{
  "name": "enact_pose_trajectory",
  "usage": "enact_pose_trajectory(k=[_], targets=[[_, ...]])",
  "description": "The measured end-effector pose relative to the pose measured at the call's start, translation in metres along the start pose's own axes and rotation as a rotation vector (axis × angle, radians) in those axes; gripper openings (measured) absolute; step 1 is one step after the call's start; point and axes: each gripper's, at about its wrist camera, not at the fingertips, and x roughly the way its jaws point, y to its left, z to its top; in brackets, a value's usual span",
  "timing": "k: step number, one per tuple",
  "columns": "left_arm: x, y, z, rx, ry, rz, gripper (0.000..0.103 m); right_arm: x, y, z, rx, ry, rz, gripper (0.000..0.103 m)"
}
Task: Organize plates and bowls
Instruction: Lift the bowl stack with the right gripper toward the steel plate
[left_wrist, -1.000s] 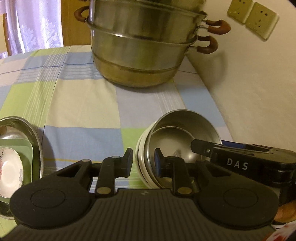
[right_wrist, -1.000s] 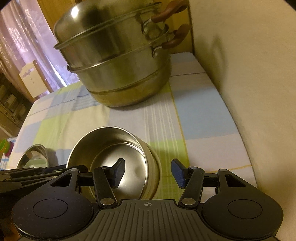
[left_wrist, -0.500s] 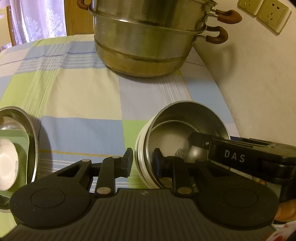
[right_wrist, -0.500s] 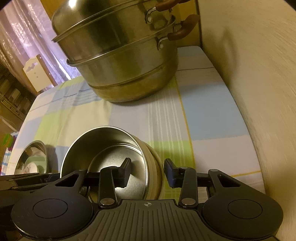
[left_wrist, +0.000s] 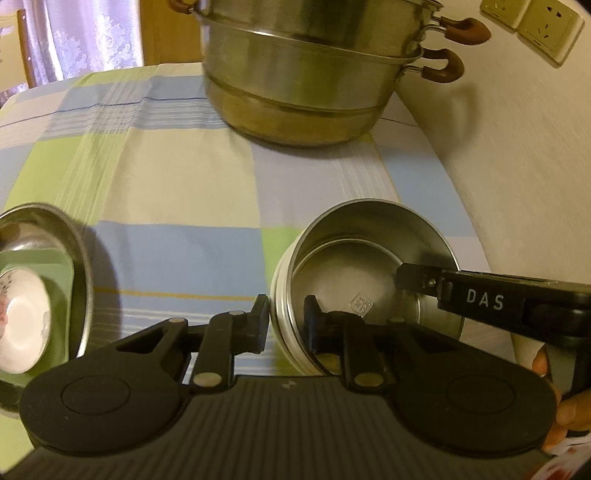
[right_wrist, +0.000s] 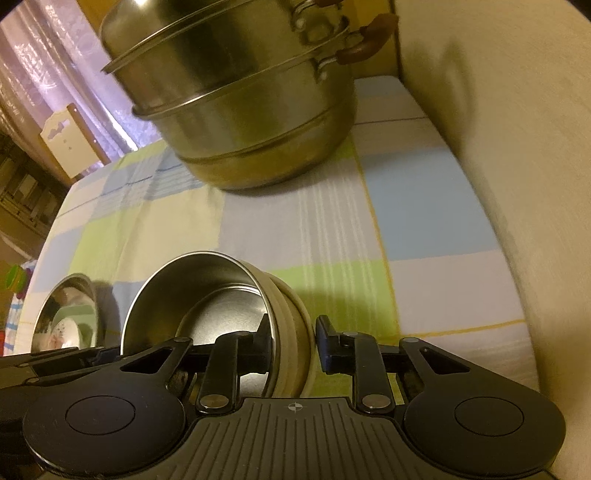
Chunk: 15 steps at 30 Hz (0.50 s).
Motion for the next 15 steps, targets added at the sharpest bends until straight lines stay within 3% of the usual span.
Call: enact_pose_trajectory(k=[15], targets=[[-0.036, 0.062, -0.028, -0.069, -0.031, 0.051, 0.013, 0.012, 0.072, -0.023, -0.106, 0.056, 0.038, 0.024]])
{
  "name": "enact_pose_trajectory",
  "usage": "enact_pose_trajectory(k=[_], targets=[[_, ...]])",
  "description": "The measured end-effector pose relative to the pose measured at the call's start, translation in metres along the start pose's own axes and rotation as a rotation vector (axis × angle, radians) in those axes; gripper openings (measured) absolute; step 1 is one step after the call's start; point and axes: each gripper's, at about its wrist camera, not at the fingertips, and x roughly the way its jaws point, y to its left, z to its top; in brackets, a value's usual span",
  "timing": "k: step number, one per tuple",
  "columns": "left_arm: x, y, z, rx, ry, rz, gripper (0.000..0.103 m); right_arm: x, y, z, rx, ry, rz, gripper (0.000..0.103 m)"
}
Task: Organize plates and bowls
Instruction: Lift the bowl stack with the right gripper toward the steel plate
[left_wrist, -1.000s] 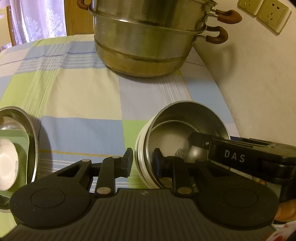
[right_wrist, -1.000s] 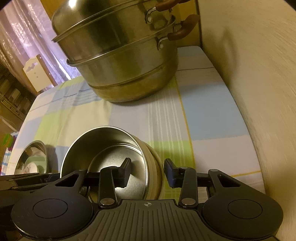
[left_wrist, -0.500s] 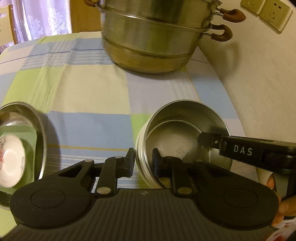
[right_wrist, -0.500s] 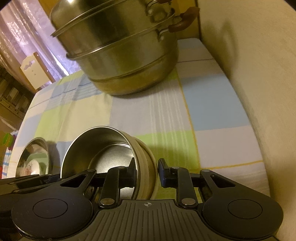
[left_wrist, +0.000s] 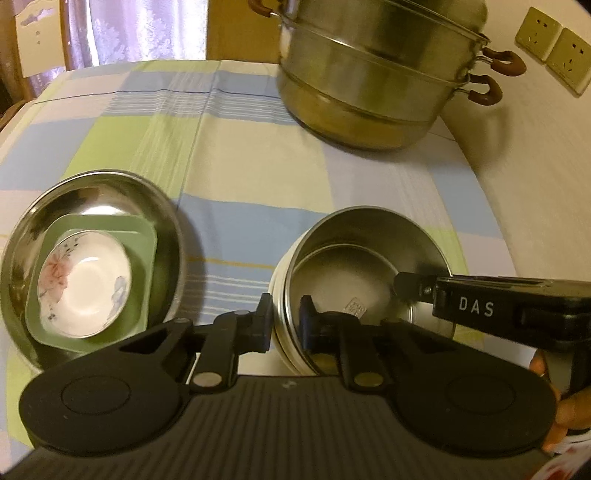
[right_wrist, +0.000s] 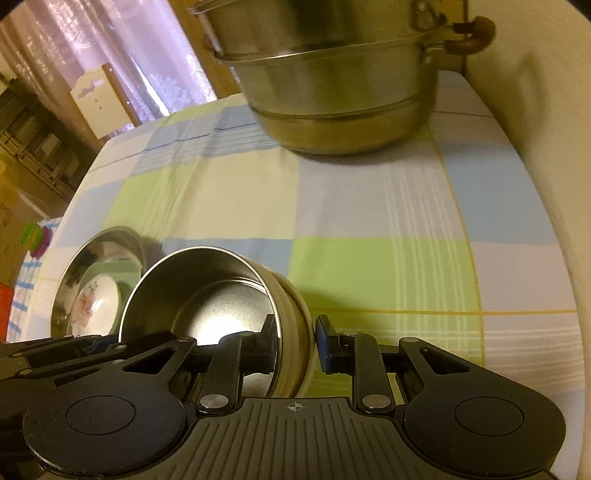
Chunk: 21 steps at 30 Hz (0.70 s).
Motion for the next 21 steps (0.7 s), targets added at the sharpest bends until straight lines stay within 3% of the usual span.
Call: enact_pose_trajectory(k=[12, 21], targets=[[-0.015, 0.032, -0.013, -0.016, -0.012, 0.040, 0.014, 0.004, 0.033, -0.017, 0.017, 0.045, 0.046, 0.024], [-0.020, 0.044, -0.015, -0.009, -0.012, 0.015, 0.014, 0.002, 0.044, -0.025, 0.024, 0.043, 0.024, 0.024]])
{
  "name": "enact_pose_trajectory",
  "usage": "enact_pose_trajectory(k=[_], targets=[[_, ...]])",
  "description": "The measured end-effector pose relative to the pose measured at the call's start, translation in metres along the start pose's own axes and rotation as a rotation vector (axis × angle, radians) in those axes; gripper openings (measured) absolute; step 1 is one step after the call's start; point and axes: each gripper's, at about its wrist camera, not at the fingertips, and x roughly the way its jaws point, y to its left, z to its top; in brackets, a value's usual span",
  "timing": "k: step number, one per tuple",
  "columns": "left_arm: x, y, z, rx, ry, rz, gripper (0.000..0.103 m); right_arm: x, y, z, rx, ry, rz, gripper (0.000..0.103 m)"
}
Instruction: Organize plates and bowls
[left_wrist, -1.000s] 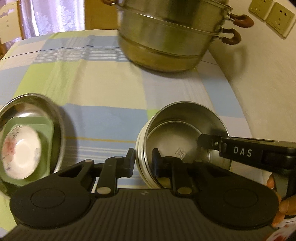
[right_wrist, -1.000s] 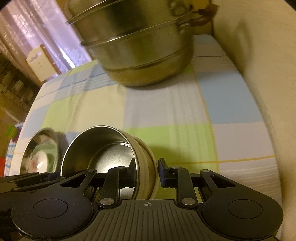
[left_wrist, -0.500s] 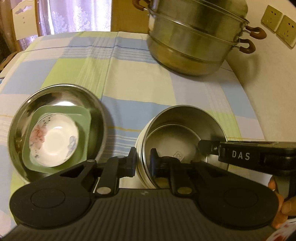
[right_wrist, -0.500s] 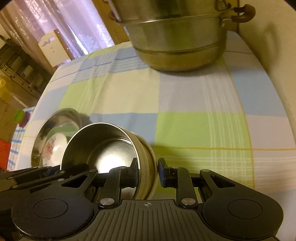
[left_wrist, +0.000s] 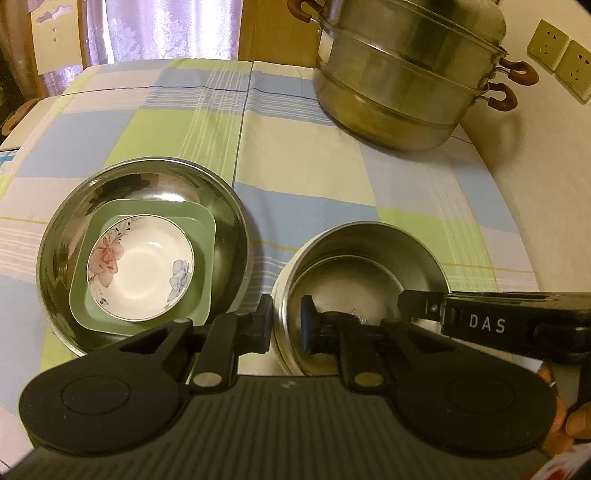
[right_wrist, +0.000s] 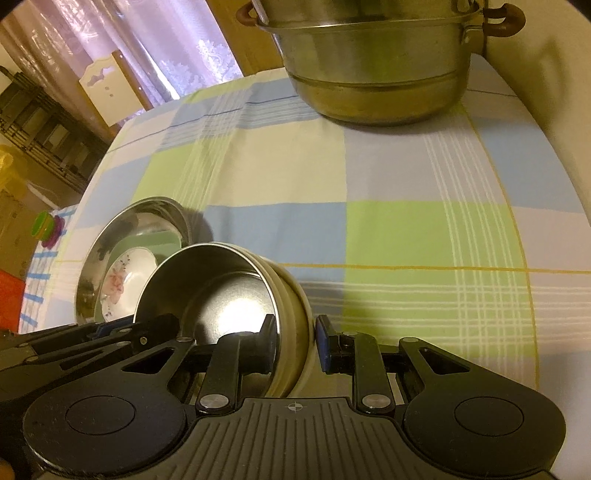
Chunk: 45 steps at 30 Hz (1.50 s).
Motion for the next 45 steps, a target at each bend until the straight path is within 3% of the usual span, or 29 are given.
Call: enact_pose_trajectory(k=[4, 8, 9, 15, 30, 45], targets=[[-0.006, 0.005, 0.002, 0.008, -0.014, 0.005, 0.016, -0.005, 0.003, -0.003, -0.009, -0.008, -0.024, 0.026], [-0.024, 0.009, -0.001, 0.022, -0.038, -0.015, 0.016, -0.019, 0.008, -0.010, -0.006, -0.056, -0.043, 0.054], [-0.030, 0.009, -0.002, 0.028, -0.047, -0.018, 0.016, -0.025, 0.009, -0.013, 0.001, -0.071, -0.042, 0.057], [-0.063, 0.017, -0.016, 0.070, -0.064, -0.025, 0.016, -0.052, 0.020, -0.035, 0.025, -0.113, -0.036, 0.060], [-0.112, 0.054, -0.070, 0.116, -0.022, -0.007, 0.016, -0.076, 0.076, -0.102, 0.012, -0.090, -0.045, 0.060], [-0.143, 0.074, -0.093, 0.159, -0.050, -0.023, 0.016, -0.087, 0.110, -0.140, 0.001, -0.106, -0.059, 0.060]])
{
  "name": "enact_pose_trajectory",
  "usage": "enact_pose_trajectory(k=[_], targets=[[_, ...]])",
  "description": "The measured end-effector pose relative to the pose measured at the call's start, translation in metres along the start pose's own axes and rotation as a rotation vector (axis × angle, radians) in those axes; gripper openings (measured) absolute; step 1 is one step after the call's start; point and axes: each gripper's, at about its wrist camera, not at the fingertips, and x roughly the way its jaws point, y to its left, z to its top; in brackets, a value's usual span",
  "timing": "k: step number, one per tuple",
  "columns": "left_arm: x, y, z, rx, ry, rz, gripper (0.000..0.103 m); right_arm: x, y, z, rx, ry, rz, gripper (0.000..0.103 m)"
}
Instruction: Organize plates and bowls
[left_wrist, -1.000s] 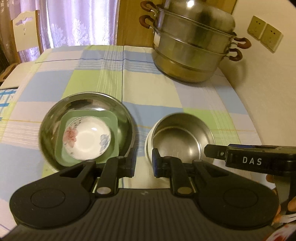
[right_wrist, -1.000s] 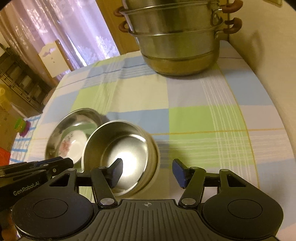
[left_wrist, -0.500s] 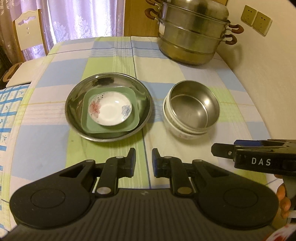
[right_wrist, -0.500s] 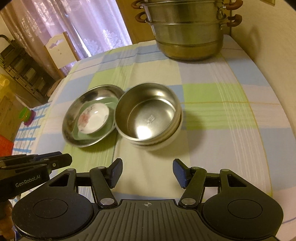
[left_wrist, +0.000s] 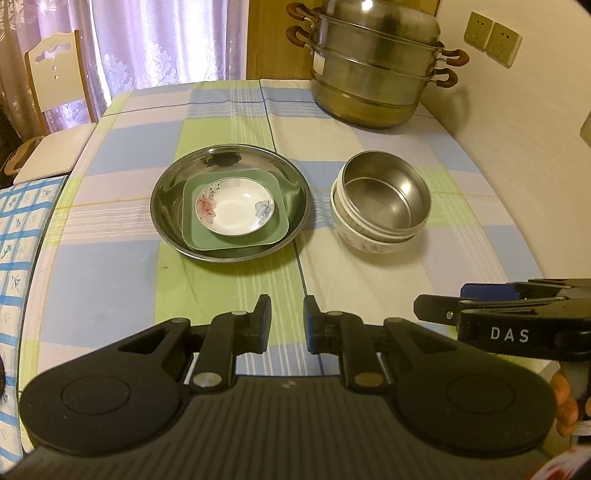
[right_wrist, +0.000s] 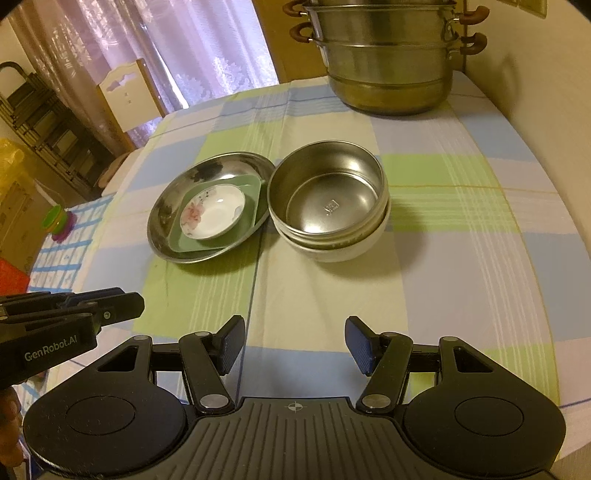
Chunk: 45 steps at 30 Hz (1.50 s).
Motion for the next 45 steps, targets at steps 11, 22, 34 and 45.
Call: enact_pose_trajectory(k=[11, 22, 34, 45], targets=[[0.002, 0.003, -0.002, 0.020, 0.001, -0.040, 0.016, -0.004, -0.002, -0.004, 0.048, -0.013, -0.046, 0.060], [0.026, -0.009, 0.023, -0.036, -0.016, -0.083, 0.016, 0.007, -0.043, 0.036, 0.043, -0.077, -0.090, 0.060], [0.082, -0.036, 0.064, -0.121, -0.036, -0.149, 0.019, 0.054, -0.075, 0.084, -0.012, -0.067, -0.042, 0.060], [0.132, -0.041, 0.083, -0.181, 0.069, -0.069, 0.023, 0.091, -0.083, 0.098, -0.039, 0.002, -0.016, 0.060]])
